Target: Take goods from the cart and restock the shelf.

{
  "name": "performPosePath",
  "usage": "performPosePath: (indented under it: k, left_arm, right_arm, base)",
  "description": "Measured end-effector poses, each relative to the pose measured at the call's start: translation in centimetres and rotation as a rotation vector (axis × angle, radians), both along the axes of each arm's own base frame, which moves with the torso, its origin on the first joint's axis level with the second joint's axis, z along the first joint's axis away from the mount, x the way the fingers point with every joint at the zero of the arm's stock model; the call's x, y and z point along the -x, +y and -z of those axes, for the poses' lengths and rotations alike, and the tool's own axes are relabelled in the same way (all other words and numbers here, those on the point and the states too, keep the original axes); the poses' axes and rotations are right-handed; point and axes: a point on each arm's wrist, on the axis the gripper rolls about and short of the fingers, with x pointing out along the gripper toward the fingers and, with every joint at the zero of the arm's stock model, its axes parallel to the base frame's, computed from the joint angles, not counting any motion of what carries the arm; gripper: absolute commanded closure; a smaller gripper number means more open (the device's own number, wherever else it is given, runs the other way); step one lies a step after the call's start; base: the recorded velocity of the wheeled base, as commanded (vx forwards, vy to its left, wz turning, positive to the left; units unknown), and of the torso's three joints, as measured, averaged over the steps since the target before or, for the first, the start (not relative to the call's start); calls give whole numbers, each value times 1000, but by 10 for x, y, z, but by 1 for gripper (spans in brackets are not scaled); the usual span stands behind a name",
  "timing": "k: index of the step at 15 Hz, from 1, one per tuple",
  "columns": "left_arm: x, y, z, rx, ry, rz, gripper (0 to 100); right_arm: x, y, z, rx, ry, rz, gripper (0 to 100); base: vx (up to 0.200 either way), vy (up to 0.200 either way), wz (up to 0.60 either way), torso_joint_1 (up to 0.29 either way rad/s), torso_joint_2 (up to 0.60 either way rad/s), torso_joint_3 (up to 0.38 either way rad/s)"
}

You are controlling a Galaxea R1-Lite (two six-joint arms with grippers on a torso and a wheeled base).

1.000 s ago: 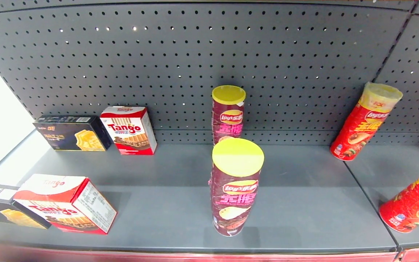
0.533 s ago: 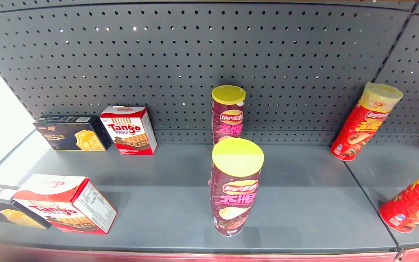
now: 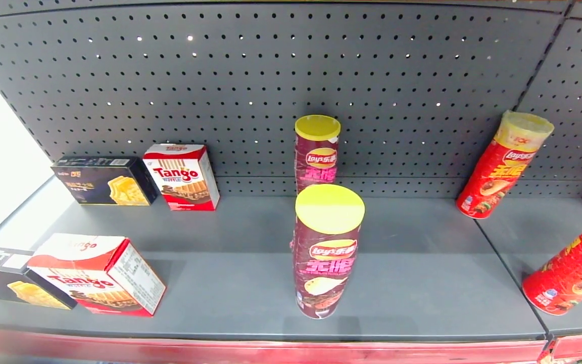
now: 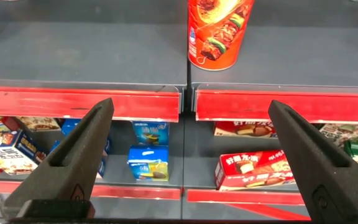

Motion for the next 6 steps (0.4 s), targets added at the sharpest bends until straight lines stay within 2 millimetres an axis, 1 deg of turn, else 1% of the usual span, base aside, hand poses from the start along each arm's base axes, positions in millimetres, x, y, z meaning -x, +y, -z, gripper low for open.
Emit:
performPosePath:
  k: [6]
  left_arm:
    - [0,0,0,0,-1,-3,0]
  right_arm:
    - [0,0,0,-1,0,0,0]
  base:
    - [0,0,0,0,0,0]
